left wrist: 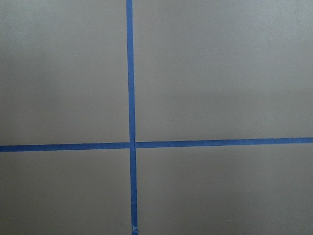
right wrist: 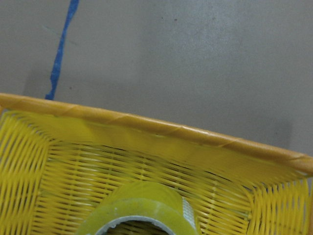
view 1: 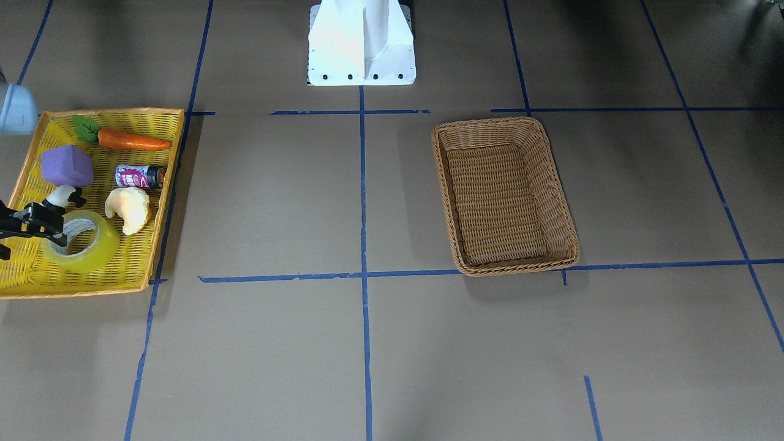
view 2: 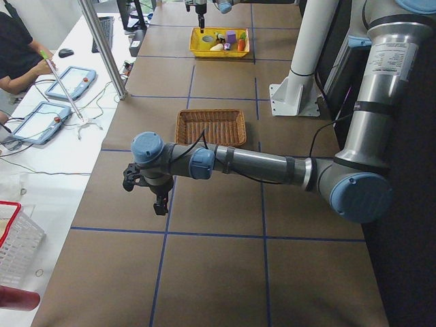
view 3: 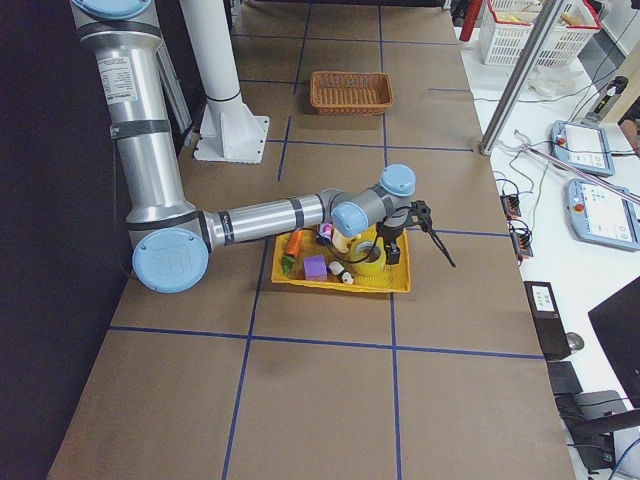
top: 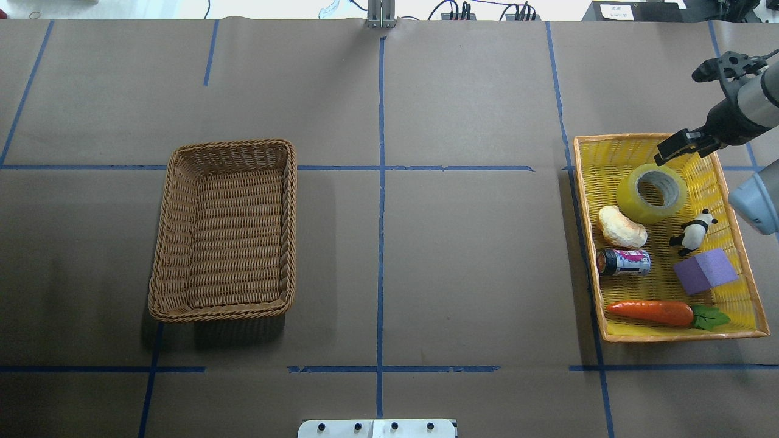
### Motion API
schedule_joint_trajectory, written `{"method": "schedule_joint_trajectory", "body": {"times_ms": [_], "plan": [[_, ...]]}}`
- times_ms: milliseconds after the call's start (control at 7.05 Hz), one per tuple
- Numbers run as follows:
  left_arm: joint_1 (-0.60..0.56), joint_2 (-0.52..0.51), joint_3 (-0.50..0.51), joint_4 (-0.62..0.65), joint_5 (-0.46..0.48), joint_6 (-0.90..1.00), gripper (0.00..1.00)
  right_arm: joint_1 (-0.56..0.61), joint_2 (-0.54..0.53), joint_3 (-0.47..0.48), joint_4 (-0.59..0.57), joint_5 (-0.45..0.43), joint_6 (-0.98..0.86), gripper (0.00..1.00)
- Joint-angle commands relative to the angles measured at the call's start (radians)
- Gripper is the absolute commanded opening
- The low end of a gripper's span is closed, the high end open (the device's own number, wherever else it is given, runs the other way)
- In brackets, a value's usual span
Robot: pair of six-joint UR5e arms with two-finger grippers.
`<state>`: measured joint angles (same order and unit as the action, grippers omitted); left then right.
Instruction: Move tape to another basket
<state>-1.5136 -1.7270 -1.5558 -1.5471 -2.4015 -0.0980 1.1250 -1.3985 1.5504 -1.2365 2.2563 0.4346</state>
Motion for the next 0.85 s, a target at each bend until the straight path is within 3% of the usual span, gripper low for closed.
{"method": "schedule_joint_trajectory", "body": {"times_ms": [0, 567, 709], "plan": [[0.001, 0.000, -0.001, 0.001, -0.002, 0.000, 1.00, -0.020, -0.007, -0.041, 0.015, -0.006, 0.000, 1.00], [0.001, -0.002, -0.001, -0.001, -0.004, 0.000, 1.00, -0.047, -0.007, -0.081, 0.015, -0.004, 0.001, 1.00], [0.003, -0.002, -0.001, -0.001, -0.004, 0.000, 1.00, -0.047, -0.008, -0.082, 0.015, -0.003, 0.003, 0.93]]}}
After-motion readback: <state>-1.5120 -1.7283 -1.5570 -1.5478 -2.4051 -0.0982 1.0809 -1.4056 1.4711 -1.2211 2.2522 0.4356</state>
